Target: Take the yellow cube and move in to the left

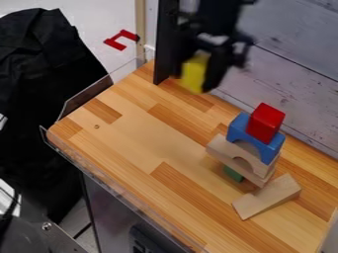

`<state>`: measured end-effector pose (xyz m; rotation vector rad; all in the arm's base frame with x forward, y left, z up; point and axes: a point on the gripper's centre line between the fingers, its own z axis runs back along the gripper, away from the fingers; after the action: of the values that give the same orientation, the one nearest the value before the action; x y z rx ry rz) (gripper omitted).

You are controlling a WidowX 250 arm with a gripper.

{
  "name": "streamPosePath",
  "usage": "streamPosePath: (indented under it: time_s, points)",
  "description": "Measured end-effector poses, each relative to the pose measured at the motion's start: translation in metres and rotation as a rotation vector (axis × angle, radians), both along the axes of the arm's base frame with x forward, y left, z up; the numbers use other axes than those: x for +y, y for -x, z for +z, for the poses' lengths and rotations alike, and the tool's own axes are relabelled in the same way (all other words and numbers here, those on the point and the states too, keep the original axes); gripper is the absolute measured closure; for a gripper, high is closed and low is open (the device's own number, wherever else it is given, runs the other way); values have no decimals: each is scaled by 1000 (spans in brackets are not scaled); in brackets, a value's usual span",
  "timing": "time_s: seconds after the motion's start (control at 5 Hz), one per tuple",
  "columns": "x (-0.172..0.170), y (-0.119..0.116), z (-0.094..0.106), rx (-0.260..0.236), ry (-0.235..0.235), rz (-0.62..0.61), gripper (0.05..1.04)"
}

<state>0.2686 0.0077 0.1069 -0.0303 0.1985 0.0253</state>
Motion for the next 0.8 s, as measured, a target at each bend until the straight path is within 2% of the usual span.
streamPosePath:
  time_s: [0.2, 0.4, 0.8]
  points:
    - [18, 6, -21, 38, 21, 60, 493]
    - [36, 15, -39, 51, 13, 89, 493]
    - [47, 14, -86, 84, 22, 63, 493]
